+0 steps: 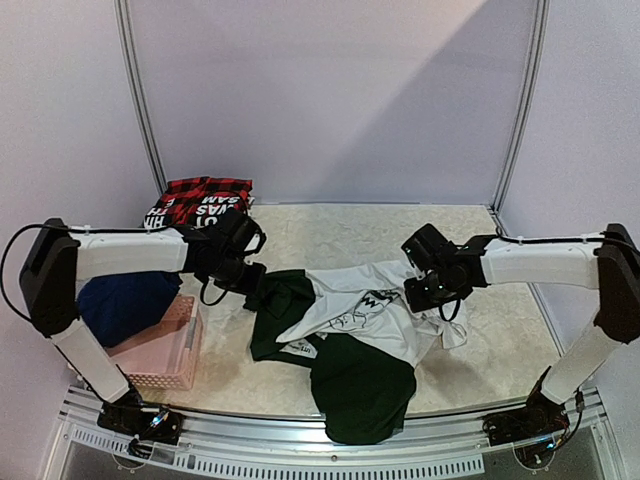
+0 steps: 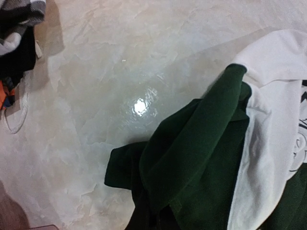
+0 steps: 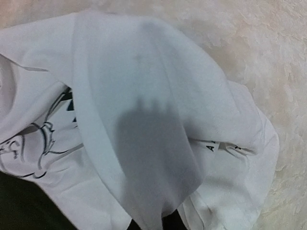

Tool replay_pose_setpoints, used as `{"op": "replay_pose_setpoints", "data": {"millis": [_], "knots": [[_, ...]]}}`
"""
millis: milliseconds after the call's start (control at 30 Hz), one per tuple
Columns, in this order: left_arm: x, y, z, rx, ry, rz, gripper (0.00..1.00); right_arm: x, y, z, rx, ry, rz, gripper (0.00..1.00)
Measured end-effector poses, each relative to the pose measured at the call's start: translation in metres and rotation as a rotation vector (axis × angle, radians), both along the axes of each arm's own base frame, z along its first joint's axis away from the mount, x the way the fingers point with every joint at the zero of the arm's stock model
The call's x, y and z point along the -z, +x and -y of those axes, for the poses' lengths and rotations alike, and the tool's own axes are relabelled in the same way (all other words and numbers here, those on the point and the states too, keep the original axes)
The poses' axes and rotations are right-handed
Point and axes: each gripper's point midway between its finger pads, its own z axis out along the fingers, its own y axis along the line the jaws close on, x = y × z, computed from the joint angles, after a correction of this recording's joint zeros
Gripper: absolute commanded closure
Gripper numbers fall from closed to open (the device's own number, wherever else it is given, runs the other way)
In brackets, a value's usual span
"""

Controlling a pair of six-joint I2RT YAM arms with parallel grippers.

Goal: Fold and stack the mixed laundry pile
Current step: Adjust the crumpled T-shirt at the center of the board.

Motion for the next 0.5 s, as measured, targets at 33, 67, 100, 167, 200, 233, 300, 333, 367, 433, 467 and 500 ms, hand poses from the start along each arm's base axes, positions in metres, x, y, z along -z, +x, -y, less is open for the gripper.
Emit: {"op": "replay_pose_setpoints", "data": {"millis": [33, 67, 100, 167, 200, 233, 300, 333, 367, 433, 467, 500], "knots": [[-0.008, -0.002, 0.000, 0.003, -0.006, 0.016, 1.00, -0.010, -0.003, -0.002, -0.015, 0.028, 0.003, 1.00], [-0.017, -0.004, 0.000, 0.006, -0.010, 0.032, 1.00, -0.019, -0.006, -0.004, -0.028, 0.053, 0.007, 1.00], [-0.026, -0.007, 0.000, 0.008, -0.016, 0.050, 1.00, -0.031, -0.009, -0.007, -0.043, 0.090, 0.015, 1.00], [-0.046, -0.013, -0.004, 0.007, -0.024, 0.087, 1.00, -0.060, -0.020, -0.013, -0.079, 0.176, 0.031, 1.00], [-0.054, -0.015, -0.005, 0.006, -0.029, 0.103, 1.00, -0.076, -0.026, -0.016, -0.100, 0.219, 0.045, 1.00], [-0.063, -0.017, -0.008, 0.004, -0.031, 0.120, 1.00, -0.093, -0.032, -0.019, -0.121, 0.258, 0.060, 1.00], [-0.079, -0.024, -0.015, -0.003, -0.030, 0.149, 1.00, -0.124, -0.047, -0.027, -0.172, 0.331, 0.085, 1.00], [-0.086, -0.028, -0.018, -0.005, -0.029, 0.162, 1.00, -0.141, -0.056, -0.032, -0.207, 0.377, 0.096, 1.00], [-0.093, -0.032, -0.021, -0.007, -0.029, 0.173, 1.00, -0.158, -0.066, -0.037, -0.241, 0.421, 0.106, 1.00], [-0.106, -0.041, -0.028, -0.007, -0.027, 0.194, 1.00, -0.182, -0.087, -0.048, -0.328, 0.525, 0.093, 1.00], [-0.114, -0.046, -0.032, -0.006, -0.026, 0.206, 1.00, -0.192, -0.100, -0.053, -0.378, 0.580, 0.076, 1.00], [-0.122, -0.051, -0.036, -0.009, -0.022, 0.218, 1.00, -0.202, -0.115, -0.058, -0.436, 0.642, 0.054, 1.00]]}}
